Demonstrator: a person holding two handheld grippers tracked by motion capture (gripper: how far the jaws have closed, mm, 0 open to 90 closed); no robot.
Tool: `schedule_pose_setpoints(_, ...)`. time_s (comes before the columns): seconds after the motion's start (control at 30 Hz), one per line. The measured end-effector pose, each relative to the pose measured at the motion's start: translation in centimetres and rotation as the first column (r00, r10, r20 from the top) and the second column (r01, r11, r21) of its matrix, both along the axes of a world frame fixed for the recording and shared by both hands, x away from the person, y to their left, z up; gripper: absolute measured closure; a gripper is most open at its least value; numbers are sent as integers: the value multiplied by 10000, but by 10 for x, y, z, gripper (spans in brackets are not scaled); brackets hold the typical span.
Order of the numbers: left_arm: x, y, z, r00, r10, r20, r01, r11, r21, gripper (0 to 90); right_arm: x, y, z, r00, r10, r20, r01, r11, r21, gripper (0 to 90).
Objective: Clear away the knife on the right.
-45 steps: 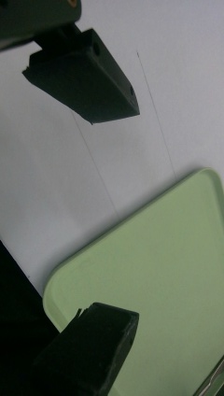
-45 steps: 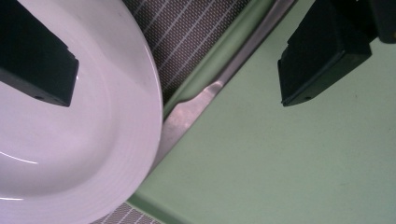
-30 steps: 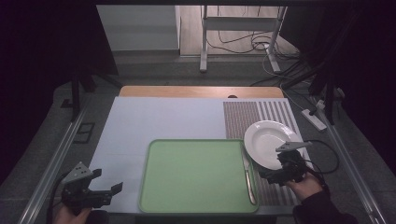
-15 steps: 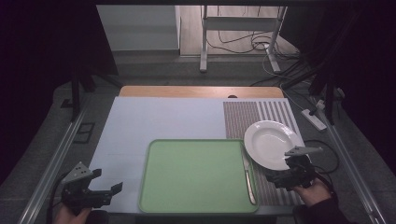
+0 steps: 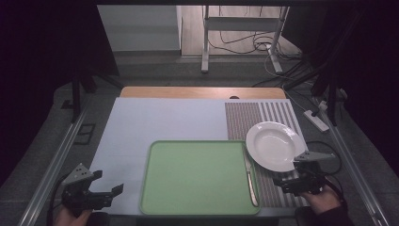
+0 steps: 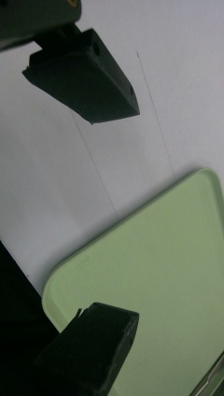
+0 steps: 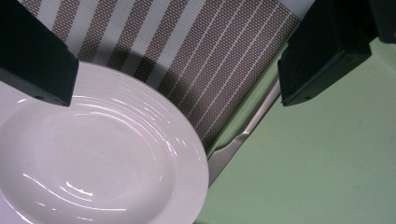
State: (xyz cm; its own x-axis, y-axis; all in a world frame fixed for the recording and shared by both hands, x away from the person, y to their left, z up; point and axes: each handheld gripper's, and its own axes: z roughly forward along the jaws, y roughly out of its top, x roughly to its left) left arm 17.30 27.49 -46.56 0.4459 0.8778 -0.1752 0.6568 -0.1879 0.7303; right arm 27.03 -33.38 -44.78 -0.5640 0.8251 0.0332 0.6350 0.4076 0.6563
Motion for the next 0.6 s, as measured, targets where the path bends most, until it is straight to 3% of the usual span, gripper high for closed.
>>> schedule_pose_setpoints(0.6,0,0,0,10000,15,-27,-15,10000,-30,46,-11,-8,2,9990,-444,64,446,9986,-283,0)
